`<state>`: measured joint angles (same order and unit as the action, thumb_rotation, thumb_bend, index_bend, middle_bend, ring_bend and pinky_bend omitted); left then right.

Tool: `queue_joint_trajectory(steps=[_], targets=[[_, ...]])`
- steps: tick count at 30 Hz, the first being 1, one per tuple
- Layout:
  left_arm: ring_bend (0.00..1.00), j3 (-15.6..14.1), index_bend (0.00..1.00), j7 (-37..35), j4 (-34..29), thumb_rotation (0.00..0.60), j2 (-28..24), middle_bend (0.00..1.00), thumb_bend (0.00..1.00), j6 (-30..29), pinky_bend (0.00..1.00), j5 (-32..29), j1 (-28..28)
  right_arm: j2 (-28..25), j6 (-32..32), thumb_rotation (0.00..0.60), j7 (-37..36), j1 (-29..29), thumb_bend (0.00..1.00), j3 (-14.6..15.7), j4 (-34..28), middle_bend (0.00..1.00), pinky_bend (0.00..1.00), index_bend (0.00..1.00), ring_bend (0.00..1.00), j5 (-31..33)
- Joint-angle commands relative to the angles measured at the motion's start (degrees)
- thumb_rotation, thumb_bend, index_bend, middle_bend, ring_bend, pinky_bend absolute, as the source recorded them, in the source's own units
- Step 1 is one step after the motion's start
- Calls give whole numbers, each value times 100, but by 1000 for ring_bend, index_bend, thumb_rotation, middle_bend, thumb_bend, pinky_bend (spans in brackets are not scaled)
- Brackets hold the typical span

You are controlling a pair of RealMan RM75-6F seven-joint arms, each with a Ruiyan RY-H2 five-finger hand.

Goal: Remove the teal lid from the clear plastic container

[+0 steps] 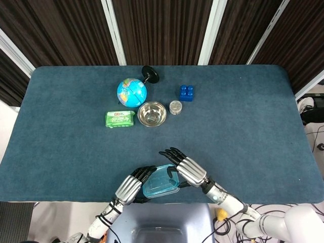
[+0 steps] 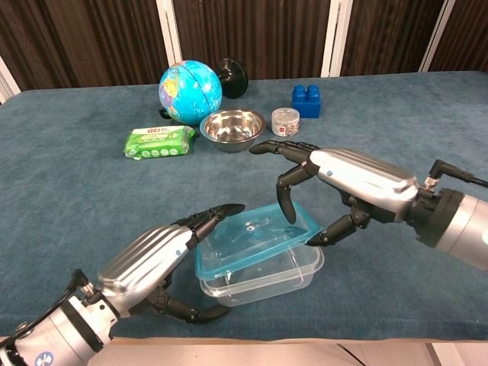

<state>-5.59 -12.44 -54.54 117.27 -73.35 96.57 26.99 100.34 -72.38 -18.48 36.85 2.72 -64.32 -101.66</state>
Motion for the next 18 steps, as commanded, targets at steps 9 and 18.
queue_joint_trajectory(steps=[9, 18], targets=[[152, 110, 0, -12, -32, 600, -32, 233, 287, -121, 132, 9, 16, 61, -73, 600, 90, 1, 414, 136, 47, 79, 0, 743, 0, -122], [0, 296, 0, -508, -91, 600, -54, 0, 265, -255, 69, -36, 93, -100, -192, 600, 273, -28, 549, 136, -68, 101, 0, 796, 0, -144]])
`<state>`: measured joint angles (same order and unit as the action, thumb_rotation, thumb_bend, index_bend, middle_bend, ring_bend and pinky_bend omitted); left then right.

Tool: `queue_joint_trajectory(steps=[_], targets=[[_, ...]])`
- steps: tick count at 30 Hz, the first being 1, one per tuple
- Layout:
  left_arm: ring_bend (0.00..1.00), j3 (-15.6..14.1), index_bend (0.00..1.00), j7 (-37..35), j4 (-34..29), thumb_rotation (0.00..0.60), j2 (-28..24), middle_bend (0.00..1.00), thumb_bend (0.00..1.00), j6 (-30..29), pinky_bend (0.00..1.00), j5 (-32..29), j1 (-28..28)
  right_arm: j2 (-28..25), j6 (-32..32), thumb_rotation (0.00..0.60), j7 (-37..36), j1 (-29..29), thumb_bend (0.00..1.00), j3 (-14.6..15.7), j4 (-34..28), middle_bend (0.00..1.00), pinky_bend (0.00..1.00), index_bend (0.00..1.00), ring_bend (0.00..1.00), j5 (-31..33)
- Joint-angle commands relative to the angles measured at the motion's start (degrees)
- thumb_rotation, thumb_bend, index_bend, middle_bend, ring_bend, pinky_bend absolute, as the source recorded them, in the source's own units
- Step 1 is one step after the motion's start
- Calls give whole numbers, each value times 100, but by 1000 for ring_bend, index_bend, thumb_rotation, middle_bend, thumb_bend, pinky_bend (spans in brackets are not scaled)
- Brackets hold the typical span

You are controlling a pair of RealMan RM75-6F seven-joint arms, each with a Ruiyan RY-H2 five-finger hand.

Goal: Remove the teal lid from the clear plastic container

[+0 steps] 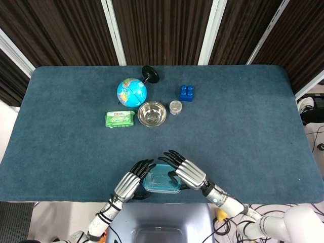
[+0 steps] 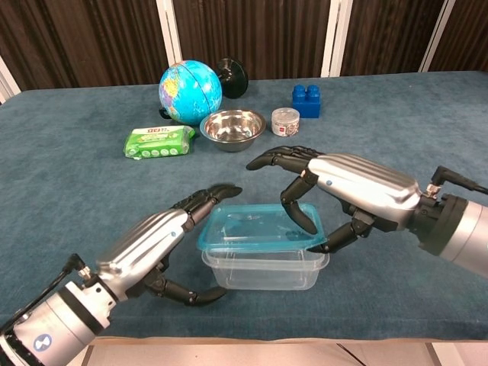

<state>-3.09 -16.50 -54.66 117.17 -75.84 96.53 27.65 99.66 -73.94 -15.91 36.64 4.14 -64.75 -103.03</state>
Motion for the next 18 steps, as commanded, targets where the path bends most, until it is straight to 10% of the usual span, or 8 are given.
queue_joint_trajectory(steps=[1, 18], targets=[[0, 63, 0, -142, -132, 600, -74, 0, 264, 4, 67, -48, 34, -53, -58, 600, 10, -10, 553, -12, -45, 102, 0, 796, 0, -10], [0, 620, 0, 55, -330, 565, -828, 0, 256, -52, 49, -439, 131, -842, -536, 600, 473, -116, 567, -157, -508, 109, 0, 798, 0, -92]])
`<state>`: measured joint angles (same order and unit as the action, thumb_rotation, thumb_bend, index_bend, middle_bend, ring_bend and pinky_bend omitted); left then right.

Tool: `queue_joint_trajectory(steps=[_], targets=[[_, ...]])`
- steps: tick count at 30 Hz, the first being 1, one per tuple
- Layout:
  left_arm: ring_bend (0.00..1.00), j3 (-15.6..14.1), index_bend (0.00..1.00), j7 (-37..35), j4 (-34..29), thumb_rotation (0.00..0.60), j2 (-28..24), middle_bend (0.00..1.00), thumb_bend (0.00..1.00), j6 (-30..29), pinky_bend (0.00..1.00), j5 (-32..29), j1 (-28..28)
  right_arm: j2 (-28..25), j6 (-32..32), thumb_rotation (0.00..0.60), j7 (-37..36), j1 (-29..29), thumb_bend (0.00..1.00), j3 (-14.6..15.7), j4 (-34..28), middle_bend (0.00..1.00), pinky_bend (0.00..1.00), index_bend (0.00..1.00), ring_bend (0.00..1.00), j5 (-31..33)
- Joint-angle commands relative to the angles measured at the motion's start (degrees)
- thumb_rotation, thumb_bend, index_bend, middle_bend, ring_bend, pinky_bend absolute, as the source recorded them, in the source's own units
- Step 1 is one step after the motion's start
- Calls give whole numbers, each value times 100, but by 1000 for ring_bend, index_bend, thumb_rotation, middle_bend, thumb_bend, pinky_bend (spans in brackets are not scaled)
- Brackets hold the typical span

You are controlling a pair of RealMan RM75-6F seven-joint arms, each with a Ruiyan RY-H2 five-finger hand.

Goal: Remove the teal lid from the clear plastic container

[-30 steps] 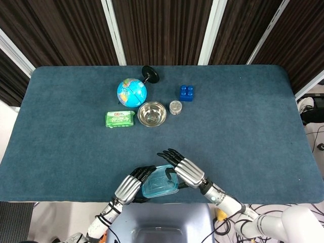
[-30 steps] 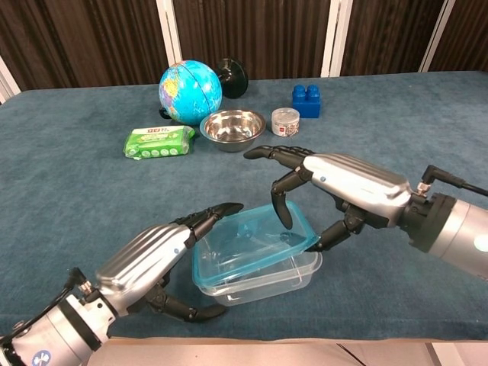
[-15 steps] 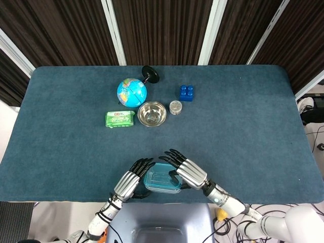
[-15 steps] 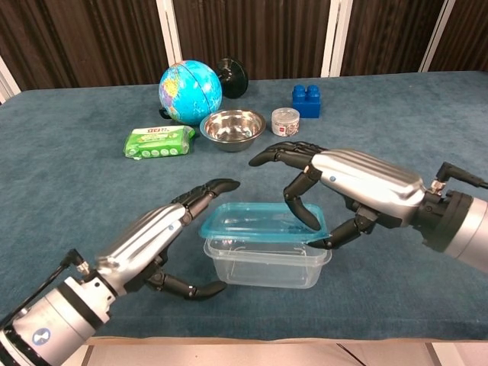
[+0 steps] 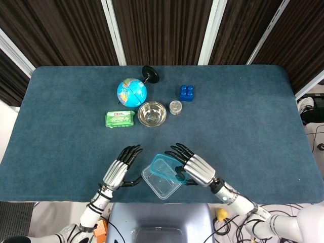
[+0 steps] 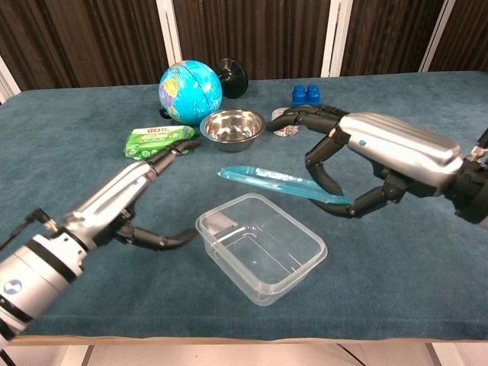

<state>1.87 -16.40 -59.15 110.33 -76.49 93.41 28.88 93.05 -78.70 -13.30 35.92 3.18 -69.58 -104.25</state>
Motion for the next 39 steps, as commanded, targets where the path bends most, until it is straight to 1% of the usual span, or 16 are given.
queue_joint_trajectory(steps=[1, 7, 9, 10, 12, 13, 14, 15, 17, 21, 27, 30, 33, 36, 38, 39], targets=[[0, 160, 0, 29, 157, 562, -202, 0, 256, 13, 49, -175, -3, -245, -72, 600, 268, -61, 566, -84, -18, 109, 0, 798, 0, 60], [0, 232, 0, -108, 280, 558, -593, 0, 256, -103, 21, -293, -105, -574, 74, 600, 318, -202, 566, -191, 262, 110, 0, 785, 0, 450], [0, 222, 0, -133, 262, 555, -690, 0, 255, -122, 19, -298, -125, -594, 311, 600, 330, -254, 566, -152, 418, 111, 0, 698, 0, 628], [0, 215, 0, -142, 250, 555, -720, 0, 255, -131, 19, -296, -132, -586, 454, 600, 369, -272, 556, -133, 471, 104, 0, 596, 0, 720], [0, 188, 0, -148, 217, 558, -764, 0, 255, -147, 19, -283, -147, -597, 904, 600, 503, -288, 475, -60, 478, 39, 0, 287, 0, 945], [0, 175, 0, -151, 202, 559, -776, 0, 256, -153, 19, -275, -152, -616, 1121, 600, 527, -283, 433, -26, 427, 18, 0, 188, 0, 1046], [0, 156, 0, -144, 194, 558, -784, 0, 255, -168, 19, -255, -156, -654, 1424, 600, 558, -267, 348, 9, 318, 0, 0, 66, 0, 1194], [0, 137, 0, -137, 192, 555, -790, 0, 256, -176, 18, -238, -159, -695, 1626, 600, 592, -250, 268, 20, 203, 0, 0, 11, 0, 1300], [0, 102, 0, -120, 170, 554, -817, 0, 257, -191, 16, -204, -163, -772, 1825, 600, 705, -216, 141, -8, -30, 0, 0, 0, 0, 1418], [0, 74, 0, -90, 107, 552, -897, 0, 257, -244, 14, -182, -193, -1057, 2021, 600, 864, -205, 52, -14, -609, 0, 0, 0, 0, 1551], [0, -77, 0, -76, -124, 547, -1270, 0, 259, -300, 14, -113, -304, -2133, 3018, 600, 922, -49, 41, 288, -2094, 0, 0, 0, 0, 1968], [0, -154, 0, -26, -333, 542, -1533, 0, 259, -298, 14, -123, -388, -2612, 3294, 600, 1073, 18, 33, 368, -2612, 0, 0, 0, 0, 2135], [0, -213, 0, 98, -602, 548, -1814, 0, 261, -233, 13, -160, -448, -2979, 3465, 600, 1366, 72, 32, 379, -2933, 0, 0, 0, 0, 2379], [0, -208, 0, 183, -825, 544, -1970, 0, 259, -188, 13, -231, -492, -3072, 3716, 600, 1910, 156, 19, 372, -2985, 0, 0, 0, 0, 2891], [0, -210, 0, 225, -905, 542, -2005, 0, 259, -157, 13, -253, -507, -2866, 3651, 600, 2504, 160, 5, 337, -2854, 0, 0, 0, 0, 3295], [0, -214, 0, 236, -929, 542, -2011, 0, 259, -153, 13, -253, -515, -2753, 3568, 600, 2633, 134, 0, 293, -2841, 0, 0, 0, 0, 3446]])
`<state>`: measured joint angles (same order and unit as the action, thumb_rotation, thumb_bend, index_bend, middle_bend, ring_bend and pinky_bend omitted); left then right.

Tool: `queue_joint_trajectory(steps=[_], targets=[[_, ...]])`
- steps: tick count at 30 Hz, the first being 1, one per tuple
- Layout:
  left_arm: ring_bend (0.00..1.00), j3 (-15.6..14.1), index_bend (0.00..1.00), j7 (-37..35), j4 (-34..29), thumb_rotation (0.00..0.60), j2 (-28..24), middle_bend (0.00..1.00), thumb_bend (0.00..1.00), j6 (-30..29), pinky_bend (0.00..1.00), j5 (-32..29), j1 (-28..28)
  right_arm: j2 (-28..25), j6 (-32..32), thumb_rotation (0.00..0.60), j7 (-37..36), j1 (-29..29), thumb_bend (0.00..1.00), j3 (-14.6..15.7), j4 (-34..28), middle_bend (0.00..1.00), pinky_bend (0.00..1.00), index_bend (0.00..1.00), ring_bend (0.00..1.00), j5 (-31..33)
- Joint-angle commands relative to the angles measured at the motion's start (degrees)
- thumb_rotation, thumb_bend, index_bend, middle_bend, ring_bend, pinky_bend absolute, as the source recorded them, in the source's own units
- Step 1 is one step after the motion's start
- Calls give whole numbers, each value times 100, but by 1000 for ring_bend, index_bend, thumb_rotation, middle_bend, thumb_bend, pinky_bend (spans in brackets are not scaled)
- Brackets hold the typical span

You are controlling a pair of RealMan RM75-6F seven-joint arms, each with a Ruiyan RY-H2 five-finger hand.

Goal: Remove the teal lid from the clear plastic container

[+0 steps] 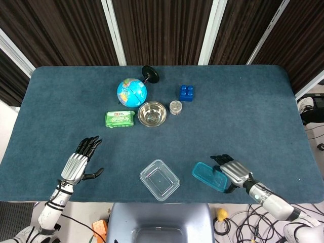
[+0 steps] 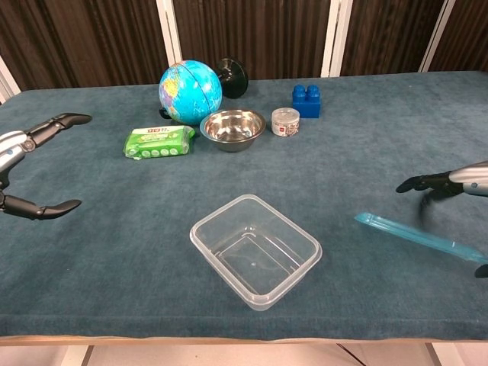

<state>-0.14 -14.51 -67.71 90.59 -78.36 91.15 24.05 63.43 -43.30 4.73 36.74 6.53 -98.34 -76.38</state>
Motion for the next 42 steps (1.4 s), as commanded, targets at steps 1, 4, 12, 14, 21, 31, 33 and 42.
queue_joint_trajectory(steps=[1, 4, 12, 14, 21, 31, 33, 42], targets=[[0, -17, 0, 61, -88, 542, -40, 0, 260, 32, 13, -23, -39, 292, -44, 600, 900, 28, 0, -80, 30, 0, 0, 0, 0, 761], [0, -26, 0, 98, -129, 540, -78, 0, 260, -28, 12, 30, -62, 362, -272, 600, 903, -45, 0, -194, -36, 0, 0, 0, 0, 780], [0, -51, 0, 148, -432, 541, -440, 0, 256, 30, 12, 25, -102, -466, -561, 600, 912, -193, 0, -173, -673, 0, 0, 0, 0, 568], [0, -112, 0, 252, -592, 538, -587, 0, 251, 125, 12, 27, -106, -716, -549, 600, 967, -210, 0, -124, -806, 0, 0, 0, 0, 540], [0, -296, 0, 783, -1378, 528, -1180, 0, 248, 184, 11, 43, -249, -1469, -1503, 600, 1516, -726, 0, 13, -1386, 0, 0, 0, 0, 558], [0, -779, 0, 1785, -1890, 599, -1959, 0, 296, -893, 0, 32, -1353, -1157, -5396, 600, 645, -3327, 0, 246, -94, 0, 0, 0, 0, -391], [0, -819, 0, 1692, -1736, 600, -1901, 0, 304, -1020, 0, 84, -1486, -951, -5618, 600, 339, -3565, 0, 150, 259, 0, 0, 0, 0, -300], [0, -700, 0, 1653, -1724, 600, -2002, 0, 315, -861, 0, 16, -1552, -848, -5375, 600, -210, -3776, 0, -212, 701, 0, 0, 0, 0, -42]])
